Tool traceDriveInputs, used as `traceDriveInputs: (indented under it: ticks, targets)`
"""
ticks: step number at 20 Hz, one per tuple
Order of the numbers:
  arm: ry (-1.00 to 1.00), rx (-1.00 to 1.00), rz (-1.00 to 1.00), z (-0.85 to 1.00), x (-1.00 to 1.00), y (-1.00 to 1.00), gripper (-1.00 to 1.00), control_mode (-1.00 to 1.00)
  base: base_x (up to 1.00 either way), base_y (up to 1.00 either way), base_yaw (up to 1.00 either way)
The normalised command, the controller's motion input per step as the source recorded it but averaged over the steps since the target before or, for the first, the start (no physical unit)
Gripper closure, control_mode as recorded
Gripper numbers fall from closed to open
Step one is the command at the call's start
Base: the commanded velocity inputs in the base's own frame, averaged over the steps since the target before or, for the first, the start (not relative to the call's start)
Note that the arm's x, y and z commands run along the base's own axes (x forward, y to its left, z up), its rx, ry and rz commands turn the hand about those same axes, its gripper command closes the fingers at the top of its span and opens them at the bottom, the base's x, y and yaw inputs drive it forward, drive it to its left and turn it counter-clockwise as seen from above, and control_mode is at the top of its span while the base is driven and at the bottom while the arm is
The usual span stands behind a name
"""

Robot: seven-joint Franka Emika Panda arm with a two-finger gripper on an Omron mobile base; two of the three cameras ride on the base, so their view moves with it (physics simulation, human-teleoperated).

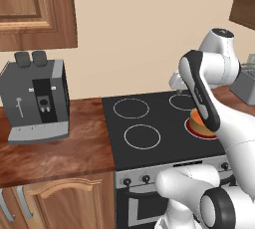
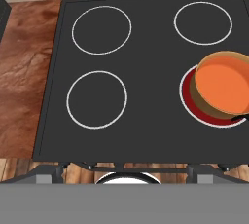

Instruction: Wait until the marinara sauce is simmered to a deep red color and then turn off the stove.

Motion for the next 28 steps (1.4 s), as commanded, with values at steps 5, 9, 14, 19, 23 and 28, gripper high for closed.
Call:
traceDriveInputs:
  ticks: [5,9,14,19,23,28]
  targets:
    - [0.0,0.0,0.0,0.0,0.0,0.0,-1.0,-1.0,0.0,0.0,0.0]
    - [0.0,0.0,0.0,0.0,0.0,0.0,-1.0,-1.0,0.0,0.0,0.0]
    - [0.0,0.0,0.0,0.0,0.0,0.0,-1.0,-1.0,0.0,0.0,0.0]
    - [0.0,0.0,0.0,0.0,0.0,0.0,-1.0,-1.0,0.0,0.0,0.0]
    - [0.0,0.0,0.0,0.0,0.0,0.0,-1.0,-1.0,0.0,0.0,0.0]
    - [0.0,0.0,0.0,0.0,0.0,0.0,-1.0,-1.0,0.0,0.0,0.0]
